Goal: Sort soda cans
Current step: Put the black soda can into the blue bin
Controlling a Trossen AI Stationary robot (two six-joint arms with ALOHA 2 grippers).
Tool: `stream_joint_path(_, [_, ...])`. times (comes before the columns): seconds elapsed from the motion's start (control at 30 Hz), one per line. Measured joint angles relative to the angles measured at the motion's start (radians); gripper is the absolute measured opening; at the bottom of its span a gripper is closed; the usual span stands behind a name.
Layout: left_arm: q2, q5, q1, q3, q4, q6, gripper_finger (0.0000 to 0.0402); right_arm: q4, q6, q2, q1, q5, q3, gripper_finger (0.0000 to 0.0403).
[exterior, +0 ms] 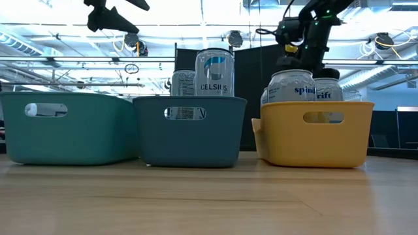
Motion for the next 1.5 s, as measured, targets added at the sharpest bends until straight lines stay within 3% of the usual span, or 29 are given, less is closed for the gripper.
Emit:
stream_joint_path(0.27, [0.000,0.000,0.000,0.000,-0.008,-0.001,0.0351,0.003,-0.003,0.048,0.019,0.014,0.004,0.0330])
stream_joint_path(0.63, [0.000,0.000,0.000,0.000,-0.011,-0.001,0.0351,0.005,0.002,0.049,0.045,0.001,0.002,0.0248])
stream_joint_path(1.5, [0.000,0.000,0.000,0.000,-0.007,-0.006,0.0351,-0.077,0.069,-0.167,0.102,-0.006,0.026,0.0255])
